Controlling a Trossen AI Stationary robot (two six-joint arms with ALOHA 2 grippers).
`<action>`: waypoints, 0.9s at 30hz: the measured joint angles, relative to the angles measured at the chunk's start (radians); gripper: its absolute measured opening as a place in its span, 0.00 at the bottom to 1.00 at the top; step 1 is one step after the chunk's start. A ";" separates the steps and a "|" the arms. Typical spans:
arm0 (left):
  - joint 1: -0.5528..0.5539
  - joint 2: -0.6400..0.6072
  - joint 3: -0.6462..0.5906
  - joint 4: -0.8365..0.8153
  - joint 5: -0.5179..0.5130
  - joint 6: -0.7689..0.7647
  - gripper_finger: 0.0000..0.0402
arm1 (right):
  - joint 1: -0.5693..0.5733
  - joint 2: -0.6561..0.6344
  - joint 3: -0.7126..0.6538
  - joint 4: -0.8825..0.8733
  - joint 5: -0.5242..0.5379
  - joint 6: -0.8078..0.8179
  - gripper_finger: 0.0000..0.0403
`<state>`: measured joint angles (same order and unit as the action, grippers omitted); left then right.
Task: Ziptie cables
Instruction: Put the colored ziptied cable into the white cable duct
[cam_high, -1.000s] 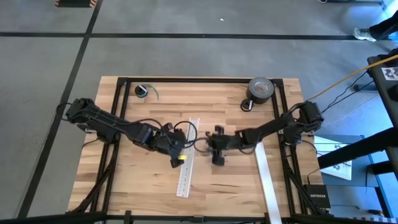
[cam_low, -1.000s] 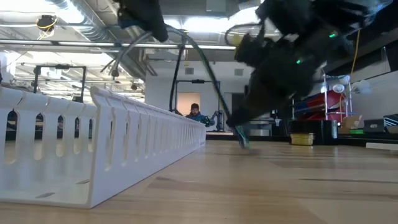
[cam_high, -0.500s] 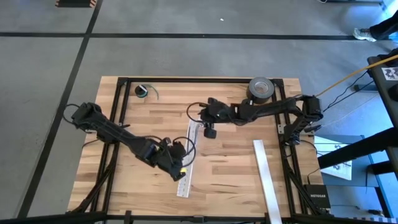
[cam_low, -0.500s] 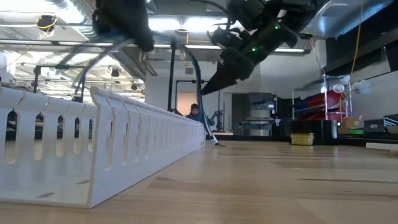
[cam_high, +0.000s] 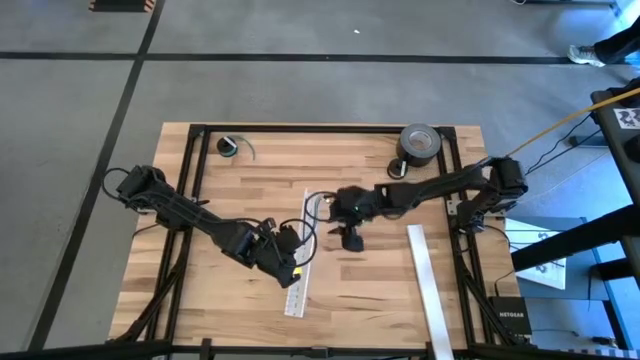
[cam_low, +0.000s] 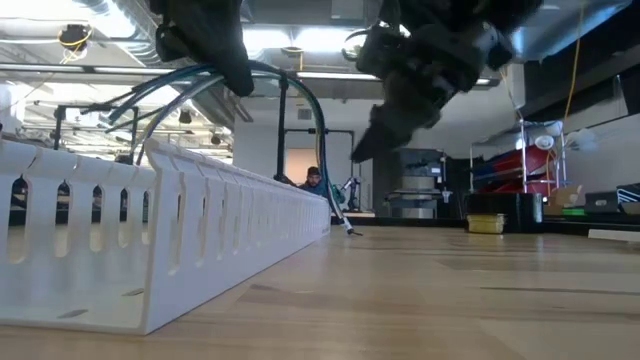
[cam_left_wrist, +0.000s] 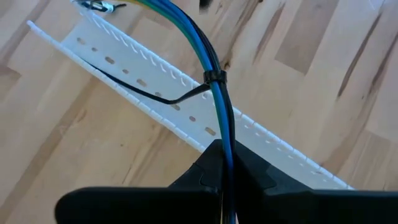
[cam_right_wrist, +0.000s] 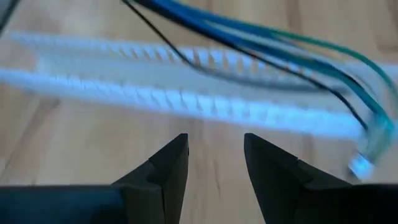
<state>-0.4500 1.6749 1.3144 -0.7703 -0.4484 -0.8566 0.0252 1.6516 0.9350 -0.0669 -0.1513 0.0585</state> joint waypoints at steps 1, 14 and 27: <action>0.000 0.000 0.000 0.001 -0.002 0.000 0.01 | 0.011 0.020 -0.015 0.075 0.022 0.018 0.35; -0.050 0.004 0.000 0.042 -0.007 -0.117 0.01 | -0.112 0.115 0.065 0.196 0.283 -0.087 0.35; -0.053 0.119 -0.002 0.024 -0.035 -0.186 0.01 | -0.150 0.097 0.117 -0.043 0.151 -0.092 0.35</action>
<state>-0.5030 1.7934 1.3128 -0.7467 -0.4831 -1.0425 -0.1245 1.7482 1.0515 -0.1102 -0.0006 -0.0333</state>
